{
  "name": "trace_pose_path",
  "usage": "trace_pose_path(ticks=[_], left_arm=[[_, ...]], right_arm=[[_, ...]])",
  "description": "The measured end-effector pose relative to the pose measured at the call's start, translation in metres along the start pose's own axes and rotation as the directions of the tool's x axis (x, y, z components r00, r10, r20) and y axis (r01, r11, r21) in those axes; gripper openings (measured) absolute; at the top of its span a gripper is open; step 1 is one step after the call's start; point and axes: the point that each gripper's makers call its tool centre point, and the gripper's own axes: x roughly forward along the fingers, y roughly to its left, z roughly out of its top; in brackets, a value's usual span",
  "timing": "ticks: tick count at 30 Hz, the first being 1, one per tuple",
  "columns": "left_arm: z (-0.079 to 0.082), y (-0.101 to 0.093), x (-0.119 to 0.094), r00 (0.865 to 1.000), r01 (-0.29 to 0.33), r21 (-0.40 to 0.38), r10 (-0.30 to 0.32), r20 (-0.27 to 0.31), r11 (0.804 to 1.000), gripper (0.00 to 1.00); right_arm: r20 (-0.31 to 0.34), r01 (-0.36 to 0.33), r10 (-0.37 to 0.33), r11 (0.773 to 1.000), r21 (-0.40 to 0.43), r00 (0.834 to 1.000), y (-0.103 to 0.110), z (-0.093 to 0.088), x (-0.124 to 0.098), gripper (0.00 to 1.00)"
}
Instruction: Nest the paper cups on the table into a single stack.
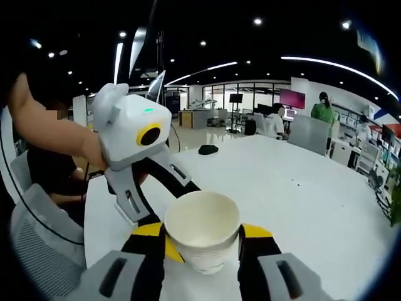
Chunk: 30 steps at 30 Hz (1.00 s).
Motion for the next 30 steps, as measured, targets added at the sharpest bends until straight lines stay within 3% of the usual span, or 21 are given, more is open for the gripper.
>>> trace_pose_path(ticks=[9,17,20,26,30], left_arm=[[-0.014,0.002,0.005,0.999,0.007,-0.012,-0.008,-0.042,1.000,0.42],[-0.017,0.005,0.005,0.999,-0.001,-0.027,0.000,-0.038,1.000,0.39],[-0.018,0.006,0.004,0.999,0.001,-0.036,-0.002,-0.034,0.999,0.40],[-0.020,0.002,-0.001,1.000,-0.004,-0.070,0.003,-0.006,0.998,0.49],[-0.021,0.002,-0.012,0.999,-0.038,-0.119,0.041,0.030,0.992,0.53]], right_arm=[[-0.030,-0.006,0.006,1.000,0.008,1.000,0.003,-0.008,0.005,0.44],[-0.060,0.003,-0.001,1.000,0.027,0.998,-0.001,-0.018,0.006,0.45],[-0.036,-0.001,0.005,0.995,0.104,0.999,0.003,-0.012,0.003,0.50],[-0.018,0.006,-0.004,0.996,0.086,1.000,0.004,-0.012,-0.005,0.60],[-0.016,0.017,-0.016,0.997,0.076,1.000,0.005,-0.016,-0.017,0.64]])
